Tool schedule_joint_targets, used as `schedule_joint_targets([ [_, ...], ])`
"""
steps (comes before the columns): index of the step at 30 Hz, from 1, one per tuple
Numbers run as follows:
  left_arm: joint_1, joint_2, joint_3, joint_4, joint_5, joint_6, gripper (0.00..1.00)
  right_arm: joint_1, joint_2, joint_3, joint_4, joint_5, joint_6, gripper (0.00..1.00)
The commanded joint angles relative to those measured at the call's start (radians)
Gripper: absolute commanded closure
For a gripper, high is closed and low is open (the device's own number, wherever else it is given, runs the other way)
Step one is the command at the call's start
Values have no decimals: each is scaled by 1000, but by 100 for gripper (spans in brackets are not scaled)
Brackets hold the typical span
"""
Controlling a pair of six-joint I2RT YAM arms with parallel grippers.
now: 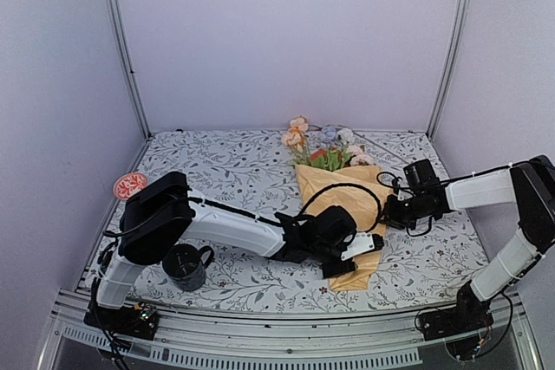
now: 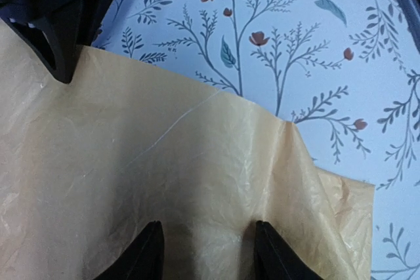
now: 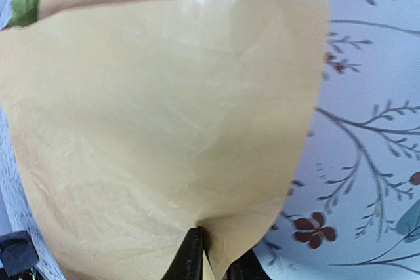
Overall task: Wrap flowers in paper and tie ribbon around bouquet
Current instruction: Fold the two-thirds-folded wrapping paper at the center of the board, then press the fold line on the folded bouquet.
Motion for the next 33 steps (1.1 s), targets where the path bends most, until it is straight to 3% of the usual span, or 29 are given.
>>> schedule_joint_targets([
  [1, -13, 24, -58, -131, 112, 35, 52, -68, 48, 13, 1, 53, 30, 79],
  [3, -13, 19, -68, -131, 118, 35, 52, -98, 31, 13, -18, 53, 27, 66],
  [7, -12, 19, -72, -125, 120, 33, 52, -105, -69, 43, -98, 70, 2, 55],
  [13, -8, 29, -76, -120, 137, 22, 52, 43, -296, 105, -254, 282, -10, 51],
  [16, -4, 32, -79, -121, 144, 16, 52, 169, -323, 85, -221, 264, -15, 50],
  [20, -2, 28, -83, -124, 150, 11, 52, 257, -225, 49, -151, 148, -16, 52],
  [22, -3, 25, -82, -124, 154, 10, 52, 262, -141, 7, -11, -73, -30, 55],
  [24, -3, 18, -79, -127, 154, 5, 51, 263, -37, -10, 71, -162, -16, 59],
  [28, -5, -27, -96, -117, 180, -10, 51, 256, 101, -6, 50, -43, 29, 63],
  [33, -33, -120, -184, -104, 209, -30, 51, 239, 162, -10, 30, 21, 62, 64],
])
